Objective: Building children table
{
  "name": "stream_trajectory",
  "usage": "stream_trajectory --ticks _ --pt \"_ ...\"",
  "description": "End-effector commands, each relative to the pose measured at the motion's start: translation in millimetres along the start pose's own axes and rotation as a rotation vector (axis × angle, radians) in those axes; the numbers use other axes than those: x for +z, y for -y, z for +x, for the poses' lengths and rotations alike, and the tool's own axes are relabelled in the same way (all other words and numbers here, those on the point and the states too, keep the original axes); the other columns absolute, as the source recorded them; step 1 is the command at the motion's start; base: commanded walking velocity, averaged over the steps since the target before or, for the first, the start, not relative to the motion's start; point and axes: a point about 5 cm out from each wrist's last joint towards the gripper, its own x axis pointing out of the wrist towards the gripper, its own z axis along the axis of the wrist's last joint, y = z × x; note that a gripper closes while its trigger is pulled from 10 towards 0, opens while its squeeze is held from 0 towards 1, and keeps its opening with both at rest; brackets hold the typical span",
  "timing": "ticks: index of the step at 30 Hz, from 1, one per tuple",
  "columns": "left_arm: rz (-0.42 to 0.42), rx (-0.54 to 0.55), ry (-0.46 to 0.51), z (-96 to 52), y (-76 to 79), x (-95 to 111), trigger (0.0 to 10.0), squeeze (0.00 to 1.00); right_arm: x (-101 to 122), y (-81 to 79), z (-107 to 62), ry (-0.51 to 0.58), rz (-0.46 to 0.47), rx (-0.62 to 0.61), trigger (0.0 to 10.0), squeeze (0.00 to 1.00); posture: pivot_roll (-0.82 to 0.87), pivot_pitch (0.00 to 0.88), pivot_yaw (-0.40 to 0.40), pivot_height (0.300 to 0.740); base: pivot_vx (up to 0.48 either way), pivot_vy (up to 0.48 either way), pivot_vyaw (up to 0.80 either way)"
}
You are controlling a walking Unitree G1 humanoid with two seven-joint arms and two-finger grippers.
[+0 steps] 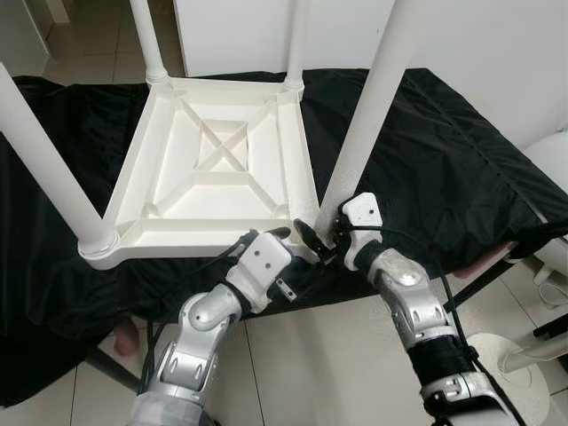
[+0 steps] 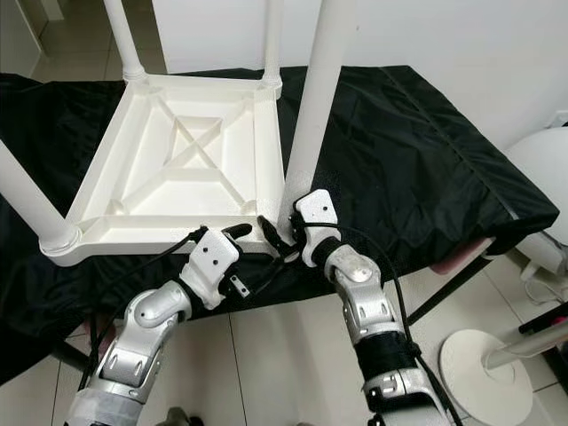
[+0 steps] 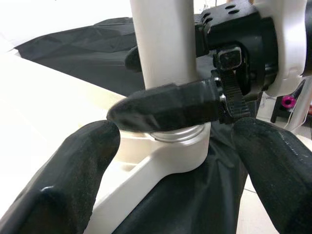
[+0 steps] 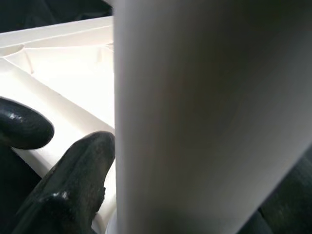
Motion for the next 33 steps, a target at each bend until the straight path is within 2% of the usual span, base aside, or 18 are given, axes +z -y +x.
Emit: stream_trajectory --ticks 1,2,3,4,9,18,19,24,26,30,33 --pt "-0.008 0.107 -0.021 0.4 -3.7 -4 10.0 0.00 -2 -3.7 2.5 -0.013 -0.004 0.048 10.0 0.00 -0.05 0.074 -0.026 0.740 0.000 0.000 0.00" --pt "-0.004 0.110 -0.022 0.0 -4.8 -4 10.0 0.00 -4 -5.5 4.9 -0.027 -0.018 0.089 10.0 0.00 -0.04 0.071 -0.028 0.740 0.000 0.000 0.00" --pt "-0.003 0.115 -0.022 -0.7 -5.6 -4 10.0 0.00 -6 -6.6 6.0 -0.039 -0.028 0.123 1.8 0.00 -0.04 0.070 -0.032 0.740 0.000 0.000 0.00" --pt "-0.001 0.118 -0.022 -1.2 -6.1 -3 10.0 0.00 -8 -7.1 6.2 -0.048 -0.035 0.144 0.0 0.00 -0.04 0.070 -0.032 0.740 0.000 0.000 0.00" --pt "-0.001 0.121 -0.023 -1.9 -6.2 -4 10.0 0.00 -11 -6.6 5.5 -0.056 -0.037 0.170 0.0 0.00 -0.03 0.068 -0.034 0.740 0.000 0.000 0.00" --pt "-0.004 0.110 -0.029 -3.7 -4.2 -5 10.0 0.00 -19 5.4 -3.1 -0.069 -0.031 0.160 0.0 0.00 -0.03 0.062 -0.030 0.740 0.000 0.000 0.00" --pt "-0.004 0.105 -0.031 -3.8 -3.6 -5 10.0 0.00 -19 7.5 -3.9 -0.058 0.004 0.146 10.0 0.00 -0.04 0.060 -0.028 0.740 0.000 0.000 0.00" --pt "-0.004 0.098 -0.028 -2.7 -3.3 -5 10.0 0.00 -15 12.2 -4.9 -0.025 0.081 0.069 10.0 0.00 -0.04 0.055 -0.029 0.740 0.000 0.000 0.00" --pt "-0.005 0.094 -0.023 -1.7 -3.0 -4 10.0 0.00 -12 12.4 -5.8 -0.004 0.122 -0.003 10.0 0.00 -0.04 0.053 -0.030 0.740 0.000 0.000 0.00" --pt "-0.004 0.090 -0.022 -1.4 -2.0 -4 10.0 0.00 -11 10.1 -6.4 -0.006 0.126 -0.041 10.0 0.00 -0.04 0.051 -0.032 0.740 0.000 0.000 0.00" --pt "-0.014 0.087 -0.013 -1.3 -0.8 -2 10.0 0.00 -3 0.2 -5.6 0.000 0.124 -0.137 10.0 0.00 -0.04 0.049 -0.034 0.740 0.000 0.000 0.00"
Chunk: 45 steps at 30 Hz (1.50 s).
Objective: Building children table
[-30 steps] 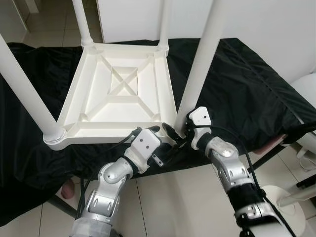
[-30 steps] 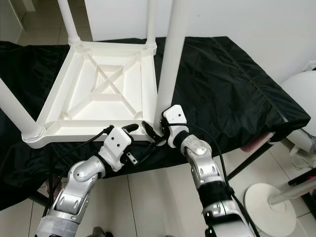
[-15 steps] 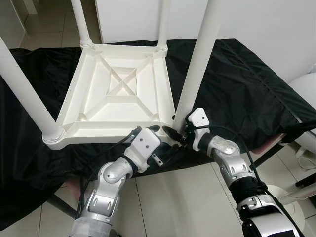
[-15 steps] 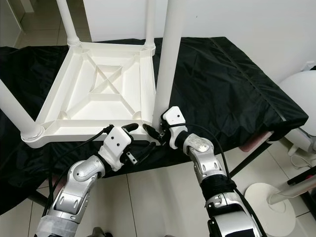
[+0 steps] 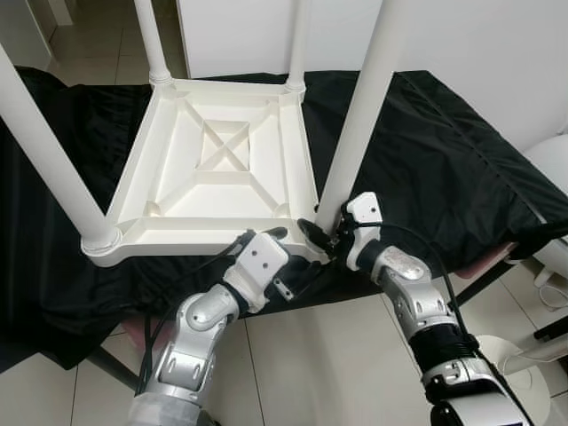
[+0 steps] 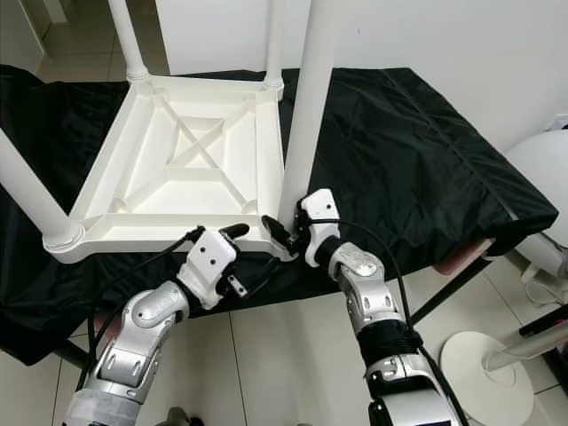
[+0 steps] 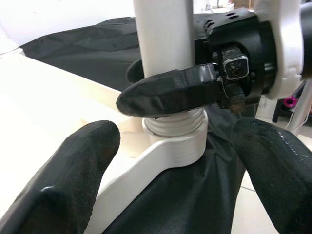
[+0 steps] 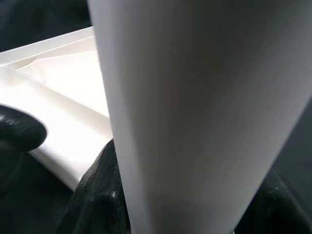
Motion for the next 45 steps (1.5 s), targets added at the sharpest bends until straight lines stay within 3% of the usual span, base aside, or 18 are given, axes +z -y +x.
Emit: stream_trajectory --ticks 1,2,7,9,12,13,24,25,26,27,30,35,36,45 --pt "-0.010 0.089 -0.006 -0.3 -1.9 -1 10.0 0.00 4 -1.7 -0.9 0.003 -0.010 -0.053 10.0 0.00 -0.04 0.049 -0.034 0.740 0.000 0.000 0.00" --pt "-0.013 0.087 -0.004 -0.1 -1.5 0 10.0 0.00 4 -6.9 -2.4 0.005 -0.005 -0.132 10.0 0.00 -0.04 0.046 -0.039 0.740 0.000 0.000 0.00" --pt "-0.015 0.085 -0.002 -0.1 -1.3 0 10.0 0.00 3 -9.8 -3.8 0.004 -0.001 -0.187 10.0 0.00 -0.04 0.046 -0.039 0.740 0.000 0.000 0.00" --pt "-0.016 0.078 -0.004 -0.5 0.0 -1 10.0 0.00 -7 -15.6 -12.1 -0.015 0.055 -0.434 10.0 0.00 -0.04 0.043 -0.036 0.740 0.000 0.000 0.00" --pt "-0.015 0.075 -0.005 -0.6 0.5 -1 10.0 0.00 -10 -17.4 -15.1 -0.028 0.075 -0.505 10.0 0.00 -0.04 0.043 -0.036 0.740 0.000 0.000 0.00" --pt "-0.016 0.068 -0.004 0.3 1.8 -1 10.0 0.00 -11 -26.8 -13.7 -0.040 0.100 -0.560 10.0 0.00 -0.05 0.042 -0.033 0.740 0.000 0.000 0.00" --pt "-0.015 0.052 -0.008 0.1 4.7 -1 10.0 0.00 -6 -32.5 -14.6 -0.027 0.119 -0.547 10.0 0.00 -0.04 0.037 -0.033 0.740 0.000 0.000 0.00" --pt "-0.015 0.053 -0.009 -0.3 4.3 -2 10.0 0.00 -5 -33.6 -15.4 -0.019 0.112 -0.541 10.0 0.26 -0.04 0.036 -0.033 0.740 0.000 0.000 0.00" --pt "-0.015 0.053 -0.009 -0.3 4.3 -2 10.0 0.00 -5 -33.6 -15.4 -0.019 0.112 -0.541 10.0 0.26 -0.04 0.036 -0.033 0.740 0.000 0.000 0.00" --pt "-0.015 0.053 -0.009 -0.5 3.8 -2 10.0 0.00 -1 -34.7 -16.2 0.019 0.129 -0.505 10.0 1.00 -0.04 0.028 -0.030 0.740 0.000 0.000 0.00" --pt "-0.014 0.052 -0.010 -0.5 3.9 -2 10.0 0.00 0 -35.6 -16.8 0.041 0.125 -0.461 10.0 1.00 -0.04 0.025 -0.028 0.740 0.000 0.000 0.00" --pt "-0.009 0.046 -0.013 -0.6 5.2 -3 10.0 0.00 -5 -16.2 -26.8 0.030 0.053 -0.355 10.0 1.00 -0.04 0.017 -0.031 0.740 0.000 0.000 0.00" --pt "-0.008 0.047 -0.014 -1.0 4.9 -3 10.0 0.00 -8 -12.1 -28.0 0.009 0.047 -0.290 10.0 0.00 -0.04 0.016 -0.033 0.740 0.000 0.000 0.00" --pt "-0.008 0.049 -0.013 0.6 5.0 -2 10.0 0.00 -7 3.9 -23.8 -0.016 -0.041 0.033 10.0 0.00 -0.04 0.018 -0.030 0.740 0.000 0.000 0.00"
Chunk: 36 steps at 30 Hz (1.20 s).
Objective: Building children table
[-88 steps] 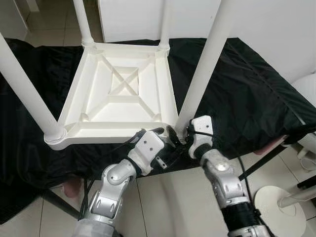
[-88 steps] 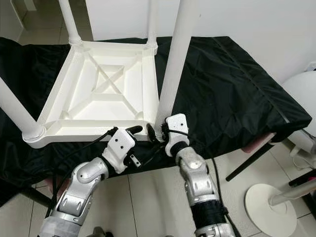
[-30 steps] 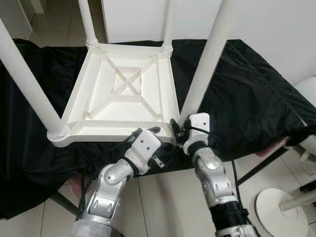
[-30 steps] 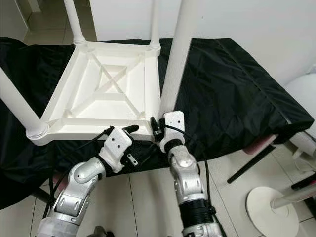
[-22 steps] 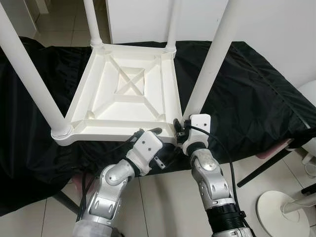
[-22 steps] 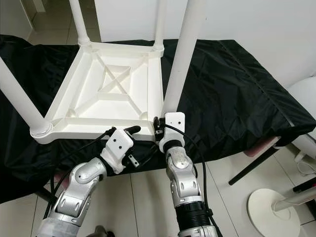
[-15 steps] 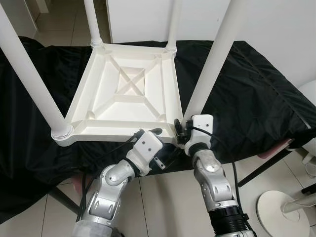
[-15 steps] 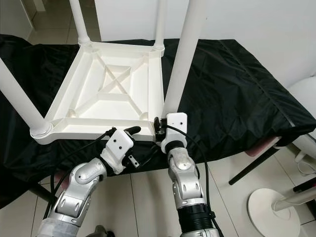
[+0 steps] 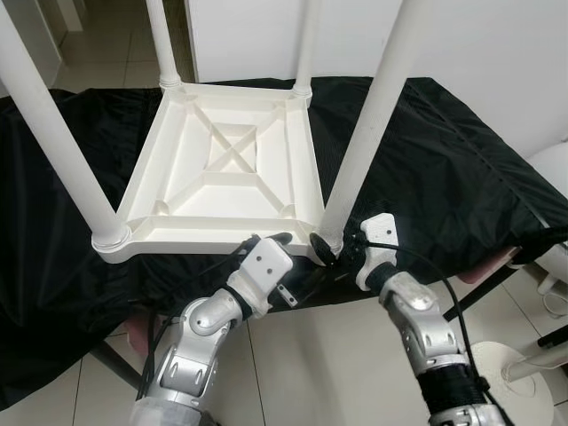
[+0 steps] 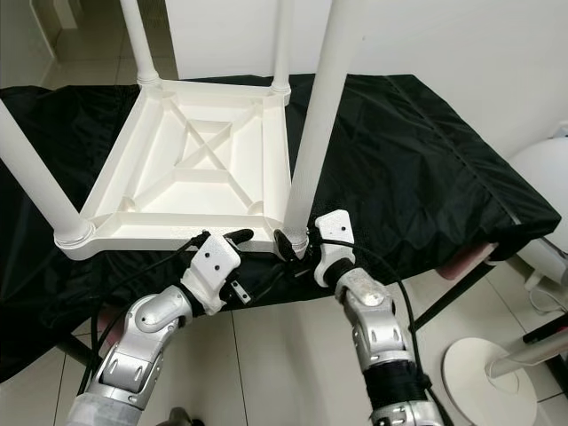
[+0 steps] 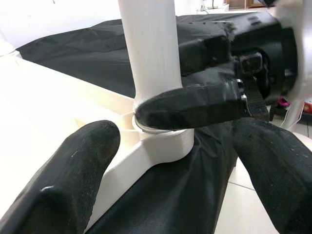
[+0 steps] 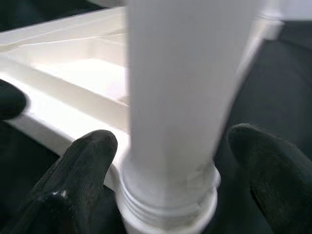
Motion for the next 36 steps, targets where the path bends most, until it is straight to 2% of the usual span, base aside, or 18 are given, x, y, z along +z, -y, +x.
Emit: stream_trajectory --ticks 1,4,6,10,11,25,26,30,34,36 --pt "-0.004 0.079 -0.009 0.1 -3.1 -2 10.0 0.00 -1 -0.5 0.8 0.005 0.006 0.037 10.0 0.00 -0.04 0.018 -0.030 0.740 0.000 0.000 0.00" --pt "-0.004 0.081 -0.009 -0.1 -3.7 -1 10.0 0.00 1 1.0 3.4 0.013 -0.020 0.081 10.0 0.00 -0.04 0.018 -0.030 0.740 0.000 0.000 0.00" --pt "-0.003 0.086 -0.006 -0.1 -4.3 -1 10.0 0.00 5 2.9 15.3 0.008 -0.070 0.161 10.0 0.00 -0.03 0.019 -0.029 0.740 0.000 0.000 0.00" --pt "-0.002 0.087 -0.006 0.2 -4.6 0 10.0 0.00 6 3.8 20.1 0.003 -0.081 0.192 10.0 0.00 -0.03 0.021 -0.030 0.740 0.000 0.000 0.00" --pt "-0.001 0.091 -0.006 0.4 -5.2 0 10.0 0.00 5 6.7 24.1 -0.018 -0.096 0.207 0.0 0.00 -0.03 0.023 -0.032 0.740 0.000 0.000 0.00" --pt "-0.004 0.109 -0.006 -1.2 -6.8 0 10.0 0.00 -4 17.1 23.3 -0.062 -0.086 0.227 0.0 0.00 -0.03 0.038 -0.038 0.740 0.000 0.000 0.00" --pt "-0.004 0.109 -0.006 -0.8 -6.8 0 10.0 0.00 -4 16.9 23.3 -0.058 -0.077 0.220 10.0 0.00 -0.03 0.039 -0.037 0.740 0.000 0.000 0.00" --pt "-0.006 0.110 -0.004 -0.1 -7.1 1 10.0 0.00 -2 16.7 23.3 -0.048 -0.063 0.192 10.0 0.00 -0.03 0.043 -0.036 0.740 0.000 0.000 0.00" --pt "-0.007 0.110 -0.002 0.4 -7.2 1 10.0 0.00 -3 17.6 24.9 -0.058 -0.053 0.076 10.0 0.00 -0.03 0.046 -0.036 0.740 0.000 0.000 0.00" --pt "-0.007 0.110 -0.002 0.4 -7.2 1 10.0 0.00 -3 17.6 24.9 -0.058 -0.053 0.076 10.0 0.00 -0.03 0.046 -0.036 0.740 0.000 0.000 0.00"
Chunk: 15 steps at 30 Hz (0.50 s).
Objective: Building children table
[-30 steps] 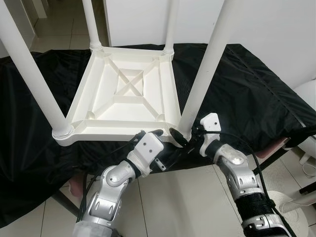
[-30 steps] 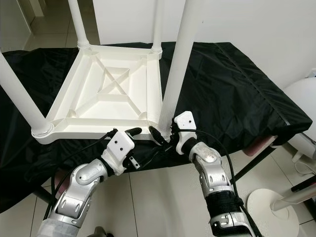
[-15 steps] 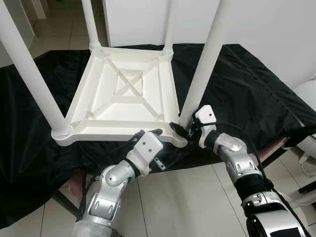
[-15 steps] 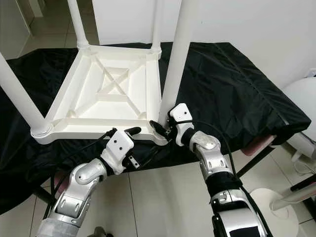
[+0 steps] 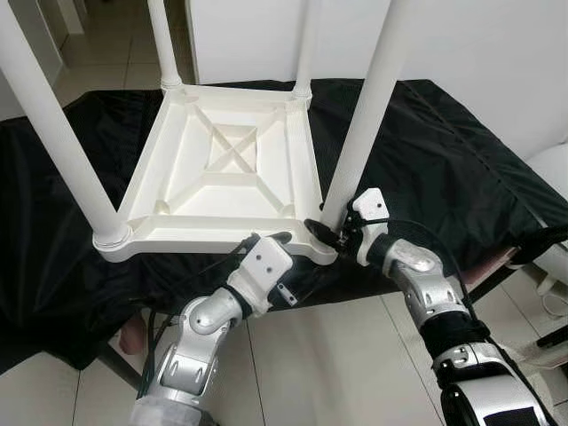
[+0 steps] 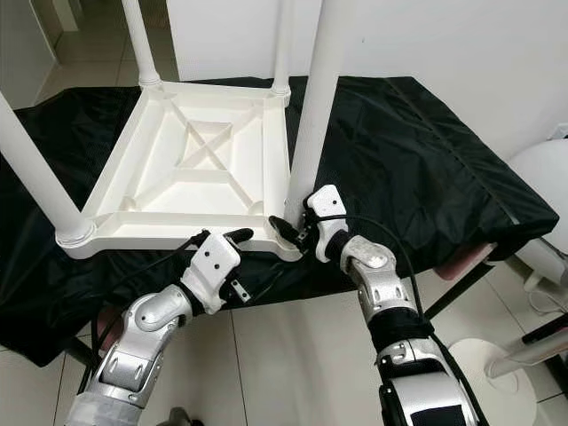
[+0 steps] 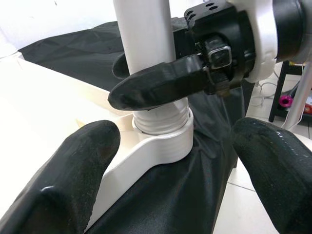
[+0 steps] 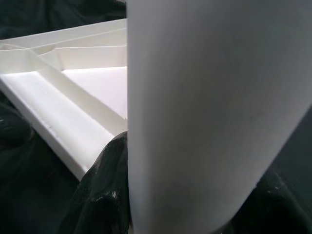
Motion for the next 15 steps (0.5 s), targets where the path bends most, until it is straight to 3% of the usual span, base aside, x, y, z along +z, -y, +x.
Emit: stream_trajectory --ticks 1,5,13,15 --pt "-0.003 0.102 0.001 0.3 -5.1 1 10.0 0.00 -8 1.8 -4.3 -0.039 0.008 -0.079 10.0 0.00 -0.04 0.052 -0.038 0.740 0.000 0.000 0.00" --pt "-0.008 0.105 0.000 0.0 -4.0 1 10.0 0.00 -3 -5.2 -4.6 0.007 0.053 -0.230 10.0 0.00 -0.04 0.066 -0.043 0.740 0.000 0.000 0.00" --pt "-0.015 0.106 -0.003 -0.8 -3.3 0 10.0 0.00 -3 -18.1 -9.6 -0.003 0.131 -0.498 10.0 0.00 -0.05 0.077 -0.044 0.740 0.000 0.000 0.00" --pt "-0.015 0.109 -0.004 -0.9 -4.1 0 10.0 0.00 0 -29.2 -8.8 0.004 0.141 -0.583 10.0 0.00 -0.05 0.078 -0.045 0.740 0.000 0.000 0.00"
